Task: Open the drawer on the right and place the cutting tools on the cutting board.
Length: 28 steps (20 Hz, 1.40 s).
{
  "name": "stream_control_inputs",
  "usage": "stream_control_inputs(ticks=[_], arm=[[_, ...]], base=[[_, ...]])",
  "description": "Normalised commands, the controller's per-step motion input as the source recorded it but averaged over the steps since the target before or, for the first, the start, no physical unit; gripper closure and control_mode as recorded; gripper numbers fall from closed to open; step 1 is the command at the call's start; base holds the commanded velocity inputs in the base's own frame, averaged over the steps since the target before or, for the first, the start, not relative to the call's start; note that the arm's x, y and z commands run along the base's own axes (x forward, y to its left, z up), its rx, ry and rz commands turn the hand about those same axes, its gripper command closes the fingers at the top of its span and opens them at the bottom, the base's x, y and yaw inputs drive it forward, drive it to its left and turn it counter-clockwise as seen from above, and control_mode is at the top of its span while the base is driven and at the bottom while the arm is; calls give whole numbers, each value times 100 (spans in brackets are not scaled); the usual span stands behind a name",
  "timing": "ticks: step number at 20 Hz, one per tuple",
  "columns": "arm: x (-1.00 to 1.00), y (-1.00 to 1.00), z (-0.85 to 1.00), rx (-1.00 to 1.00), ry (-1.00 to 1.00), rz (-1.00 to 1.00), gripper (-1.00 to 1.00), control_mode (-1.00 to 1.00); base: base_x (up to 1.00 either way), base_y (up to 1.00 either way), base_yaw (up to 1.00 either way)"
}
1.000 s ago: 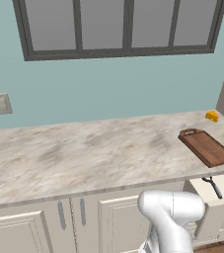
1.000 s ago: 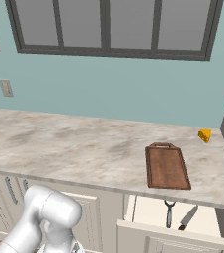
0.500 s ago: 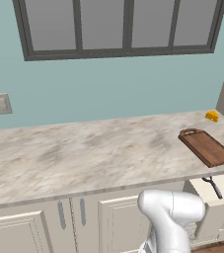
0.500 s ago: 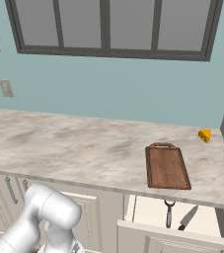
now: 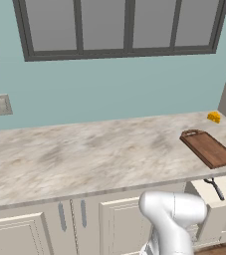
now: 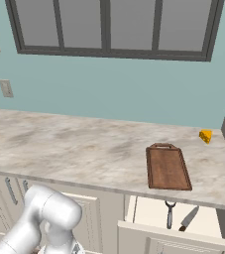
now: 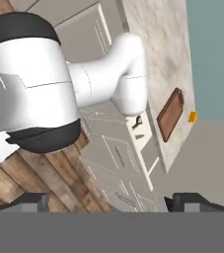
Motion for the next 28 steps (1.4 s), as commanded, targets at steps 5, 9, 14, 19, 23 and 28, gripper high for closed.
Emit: stream_control_inputs(ticks=[5,9,14,19,23,28], arm=[[70,7,39,0,29,0,-100,-100],[71,6,26,0,28,0,-100,-100],[85,-22,0,0,21,7,-100,-100],[100,-57,-1,2,25,12,-100,-100],[100,-80,-3,8,26,18,-100,-100],[96,-87,-15,3,28,26,-100,-100]], base=[[0,0,0],[0,0,0],[0,0,0],[0,0,0],[0,0,0],[0,0,0]])
